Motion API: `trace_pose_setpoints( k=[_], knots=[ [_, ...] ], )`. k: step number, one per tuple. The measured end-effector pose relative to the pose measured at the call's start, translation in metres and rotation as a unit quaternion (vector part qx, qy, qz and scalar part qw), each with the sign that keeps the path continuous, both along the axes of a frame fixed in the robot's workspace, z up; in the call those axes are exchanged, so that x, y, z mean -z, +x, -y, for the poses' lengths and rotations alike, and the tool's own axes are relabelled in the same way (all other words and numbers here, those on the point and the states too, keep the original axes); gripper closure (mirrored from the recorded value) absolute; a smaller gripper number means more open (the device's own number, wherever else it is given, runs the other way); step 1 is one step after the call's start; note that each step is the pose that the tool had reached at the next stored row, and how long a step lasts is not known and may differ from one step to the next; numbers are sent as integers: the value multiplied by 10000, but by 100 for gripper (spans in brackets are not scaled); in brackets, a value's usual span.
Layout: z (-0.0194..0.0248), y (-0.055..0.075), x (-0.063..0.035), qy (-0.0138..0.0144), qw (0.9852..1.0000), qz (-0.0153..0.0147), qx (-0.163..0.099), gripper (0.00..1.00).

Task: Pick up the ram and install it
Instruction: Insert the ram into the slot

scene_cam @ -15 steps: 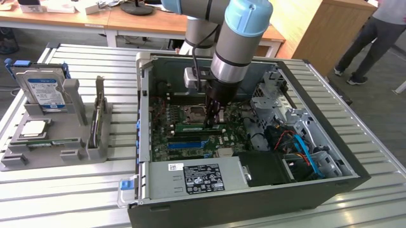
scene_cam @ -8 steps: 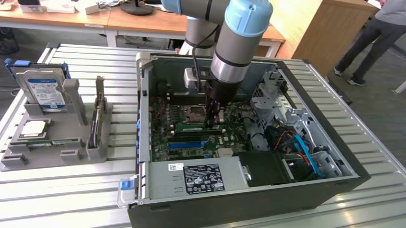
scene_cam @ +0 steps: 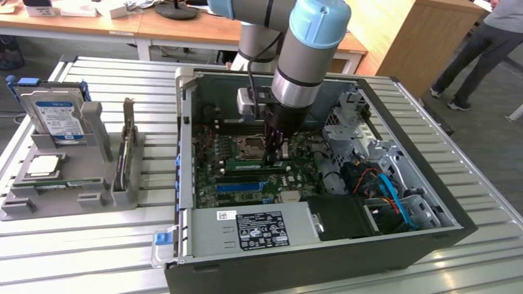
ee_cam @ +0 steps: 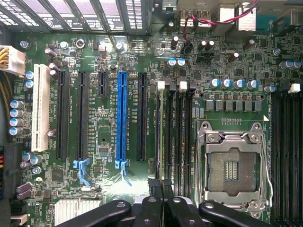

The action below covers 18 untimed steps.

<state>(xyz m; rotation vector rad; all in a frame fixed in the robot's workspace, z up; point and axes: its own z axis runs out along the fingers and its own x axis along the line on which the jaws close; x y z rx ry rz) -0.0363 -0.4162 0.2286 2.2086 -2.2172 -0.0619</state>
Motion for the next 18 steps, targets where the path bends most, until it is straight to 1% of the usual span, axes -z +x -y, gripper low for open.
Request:
trace_pose_setpoints(
  k=[5,15,18],
  knots=[
    [0,0,3,1,10000,0,-13,88],
    [0,0,53,0,10000,0,-20,88],
    [0,0,55,-1,10000,0,-20,88]
  ],
)
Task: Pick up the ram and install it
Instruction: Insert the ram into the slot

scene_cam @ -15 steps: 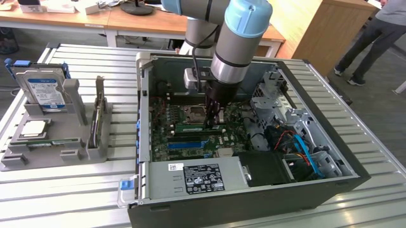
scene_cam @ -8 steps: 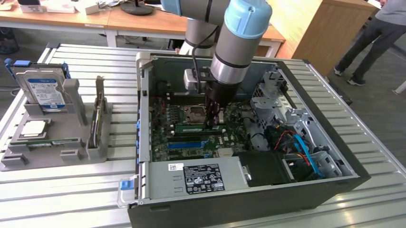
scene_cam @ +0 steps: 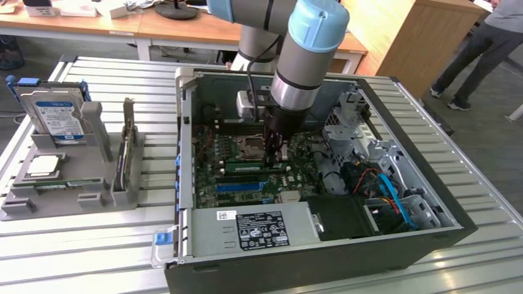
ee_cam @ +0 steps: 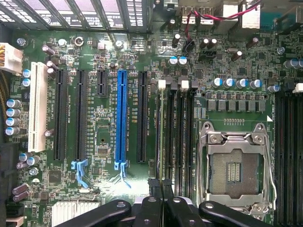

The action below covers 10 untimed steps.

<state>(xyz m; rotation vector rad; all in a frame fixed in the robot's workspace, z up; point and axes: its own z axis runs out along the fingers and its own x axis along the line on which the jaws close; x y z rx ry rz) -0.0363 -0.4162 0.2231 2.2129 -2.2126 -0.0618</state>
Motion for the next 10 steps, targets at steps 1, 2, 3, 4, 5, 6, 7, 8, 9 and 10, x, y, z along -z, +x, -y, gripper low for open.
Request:
trace_pose_setpoints(
  k=[1,2,3,4,5,6,7,8,9,10],
  knots=[
    [0,0,0,0,10000,0,0,88],
    [-1,0,1,1,10000,0,0,88],
    [0,0,1,1,10000,0,0,88],
    [0,0,1,1,10000,0,0,88],
    [0,0,1,1,10000,0,0,88],
    [-1,0,1,2,10000,1,0,87],
    [-1,0,1,1,10000,0,0,87],
    [-1,0,1,1,10000,1,0,82],
    [-1,0,1,2,10000,1,0,82],
    [-1,0,1,2,10000,1,0,75]
  ],
)
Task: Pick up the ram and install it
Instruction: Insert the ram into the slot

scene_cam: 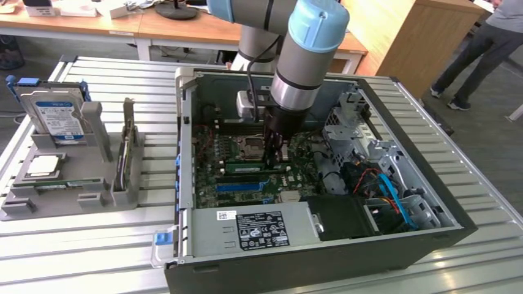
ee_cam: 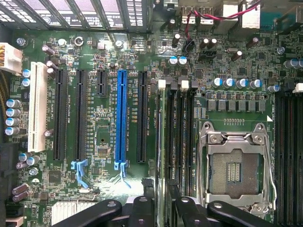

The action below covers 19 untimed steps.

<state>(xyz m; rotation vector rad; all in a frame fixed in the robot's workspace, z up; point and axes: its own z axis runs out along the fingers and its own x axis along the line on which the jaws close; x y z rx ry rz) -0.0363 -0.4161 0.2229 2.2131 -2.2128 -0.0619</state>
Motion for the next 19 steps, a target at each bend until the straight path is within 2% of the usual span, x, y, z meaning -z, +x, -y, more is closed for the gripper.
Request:
trace_pose_setpoints(
  k=[8,19],
  knots=[
    [0,0,-15,-2,10000,-1,0,75],
    [0,0,-179,-1,10000,-1,0,75]
  ],
)
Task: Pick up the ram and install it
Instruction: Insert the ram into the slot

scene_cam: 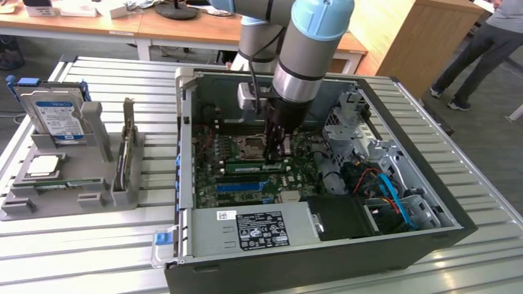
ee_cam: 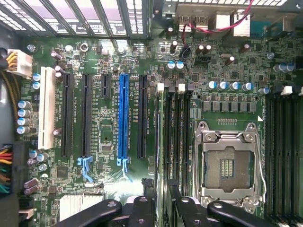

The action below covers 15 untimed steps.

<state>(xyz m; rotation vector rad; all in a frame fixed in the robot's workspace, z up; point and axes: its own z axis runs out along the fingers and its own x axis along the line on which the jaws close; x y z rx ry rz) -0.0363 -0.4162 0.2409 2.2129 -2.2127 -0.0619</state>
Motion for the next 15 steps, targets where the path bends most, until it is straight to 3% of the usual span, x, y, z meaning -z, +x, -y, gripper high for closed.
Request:
trace_pose_setpoints(
  k=[7,15],
  knots=[
    [0,0,-118,0,10000,0,0,75],
    [0,0,-181,0,10000,0,0,75]
  ],
)
